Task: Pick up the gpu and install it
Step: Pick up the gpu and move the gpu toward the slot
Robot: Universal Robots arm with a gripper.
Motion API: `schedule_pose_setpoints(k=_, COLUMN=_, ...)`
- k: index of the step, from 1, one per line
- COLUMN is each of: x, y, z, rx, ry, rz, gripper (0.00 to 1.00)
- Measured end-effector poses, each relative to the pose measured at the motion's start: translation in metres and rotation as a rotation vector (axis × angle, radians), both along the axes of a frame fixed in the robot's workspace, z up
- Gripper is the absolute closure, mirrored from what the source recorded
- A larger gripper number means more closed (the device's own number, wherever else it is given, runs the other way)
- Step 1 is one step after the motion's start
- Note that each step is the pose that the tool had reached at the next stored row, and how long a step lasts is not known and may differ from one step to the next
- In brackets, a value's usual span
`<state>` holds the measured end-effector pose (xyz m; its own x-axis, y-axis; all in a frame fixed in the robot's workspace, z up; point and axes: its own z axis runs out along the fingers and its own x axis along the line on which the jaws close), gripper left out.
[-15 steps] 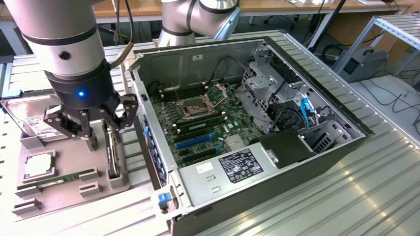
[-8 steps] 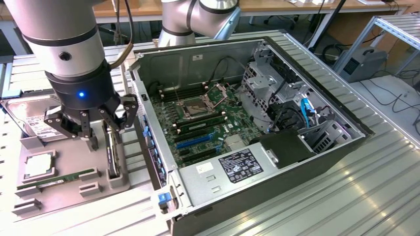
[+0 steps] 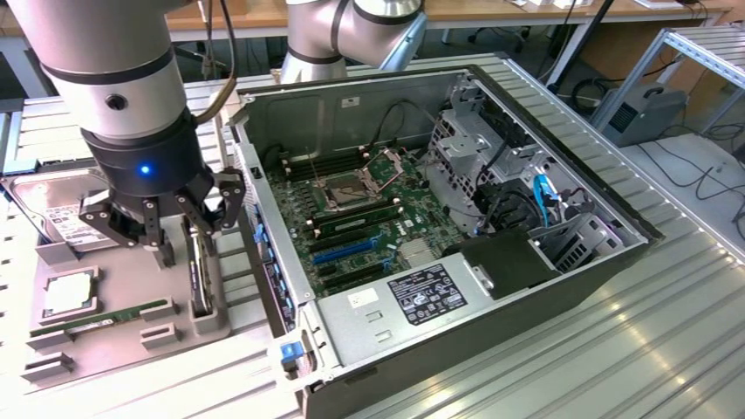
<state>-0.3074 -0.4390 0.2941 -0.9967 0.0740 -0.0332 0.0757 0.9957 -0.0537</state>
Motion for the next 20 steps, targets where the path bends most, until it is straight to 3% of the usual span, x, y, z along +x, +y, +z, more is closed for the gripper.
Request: schedule_pose_setpoints(k=20, x=0.0, y=0.0, z=-0.005, rx=-0.0083, ry=0.0, rz=0.0, gripper=0.52)
